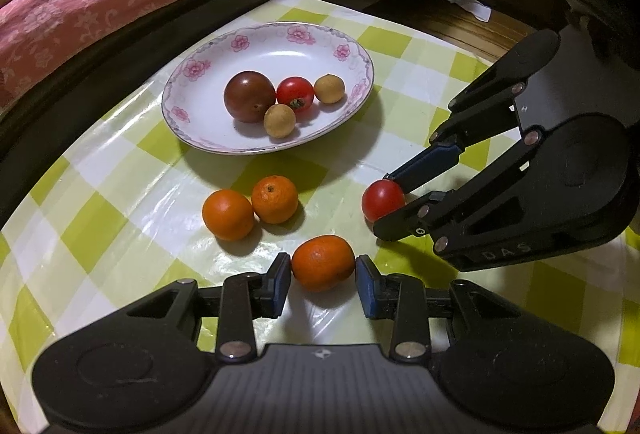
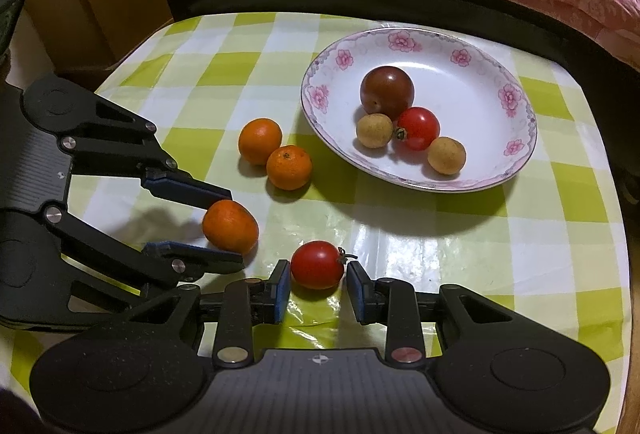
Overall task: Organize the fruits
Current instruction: 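Lift the cherry tomato and tangerine and carry them toward the plate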
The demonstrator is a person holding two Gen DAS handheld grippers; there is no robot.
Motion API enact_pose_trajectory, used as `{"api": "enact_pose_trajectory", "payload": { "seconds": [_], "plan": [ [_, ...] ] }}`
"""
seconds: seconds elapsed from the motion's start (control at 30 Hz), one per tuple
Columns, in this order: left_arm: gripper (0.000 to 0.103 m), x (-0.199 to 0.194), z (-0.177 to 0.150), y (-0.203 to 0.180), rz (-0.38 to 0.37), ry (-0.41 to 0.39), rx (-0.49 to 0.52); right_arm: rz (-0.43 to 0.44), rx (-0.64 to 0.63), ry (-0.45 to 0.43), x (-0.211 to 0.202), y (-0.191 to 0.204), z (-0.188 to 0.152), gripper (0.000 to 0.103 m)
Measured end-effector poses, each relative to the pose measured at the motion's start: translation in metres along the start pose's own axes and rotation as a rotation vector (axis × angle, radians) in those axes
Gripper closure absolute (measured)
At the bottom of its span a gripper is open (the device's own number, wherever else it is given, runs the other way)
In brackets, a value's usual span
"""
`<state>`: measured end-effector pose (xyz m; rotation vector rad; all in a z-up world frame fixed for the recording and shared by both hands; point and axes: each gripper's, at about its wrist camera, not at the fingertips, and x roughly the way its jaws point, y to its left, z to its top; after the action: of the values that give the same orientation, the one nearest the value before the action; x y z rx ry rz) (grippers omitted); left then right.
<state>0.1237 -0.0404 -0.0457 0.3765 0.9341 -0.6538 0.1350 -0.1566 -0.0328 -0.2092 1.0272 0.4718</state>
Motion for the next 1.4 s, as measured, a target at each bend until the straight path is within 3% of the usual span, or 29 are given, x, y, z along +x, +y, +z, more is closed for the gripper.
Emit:
{"api": "enact_pose_trajectory", "payload": {
  "seconds": [0.53,0.93,1.4],
  "plan": [
    [0.062,-0.008,0.005,0.003,0.027,-0.032,-0.029,-0.008,0.021,-0.012,-0.006,0.0,0.001,0.078],
    [0.062,-0.014,0.036,0.015,0.08,-0.11,-0.064,-0.035,0.083,-0.101,-0.025,-0.016,0.013,0.078],
    [0.062,0.009,0.062,0.022,0.129,-0.128,-0.078,-0.105,0.165,-0.164,-0.018,-0.046,0.027,0.078]
  ]
}}
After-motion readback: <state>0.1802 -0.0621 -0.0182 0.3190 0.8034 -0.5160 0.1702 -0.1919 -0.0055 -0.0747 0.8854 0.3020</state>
